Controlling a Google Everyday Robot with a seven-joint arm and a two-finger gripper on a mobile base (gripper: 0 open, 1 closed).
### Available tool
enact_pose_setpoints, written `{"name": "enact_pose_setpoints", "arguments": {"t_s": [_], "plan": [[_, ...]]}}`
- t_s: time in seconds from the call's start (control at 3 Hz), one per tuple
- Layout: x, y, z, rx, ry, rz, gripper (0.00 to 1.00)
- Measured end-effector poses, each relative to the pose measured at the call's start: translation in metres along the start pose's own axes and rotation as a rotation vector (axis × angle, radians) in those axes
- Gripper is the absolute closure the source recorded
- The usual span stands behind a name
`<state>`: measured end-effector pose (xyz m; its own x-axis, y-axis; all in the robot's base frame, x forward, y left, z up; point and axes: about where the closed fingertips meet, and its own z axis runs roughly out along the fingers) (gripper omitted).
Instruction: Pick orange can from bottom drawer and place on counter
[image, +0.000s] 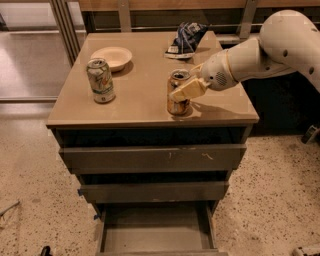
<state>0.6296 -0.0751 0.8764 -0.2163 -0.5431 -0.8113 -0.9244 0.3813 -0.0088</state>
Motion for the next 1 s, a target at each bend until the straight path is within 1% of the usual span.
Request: {"name": "enact_pose_setpoints", "arguments": {"t_s": [0.33, 0.67, 1.0], "plan": [[0.0000, 0.0000, 0.0000, 0.000, 0.000, 0.000, 0.04], [0.0000, 0.0000, 0.0001, 0.000, 0.000, 0.000, 0.00], [0.0000, 0.0000, 0.0001, 0.000, 0.000, 0.000, 0.00]]}}
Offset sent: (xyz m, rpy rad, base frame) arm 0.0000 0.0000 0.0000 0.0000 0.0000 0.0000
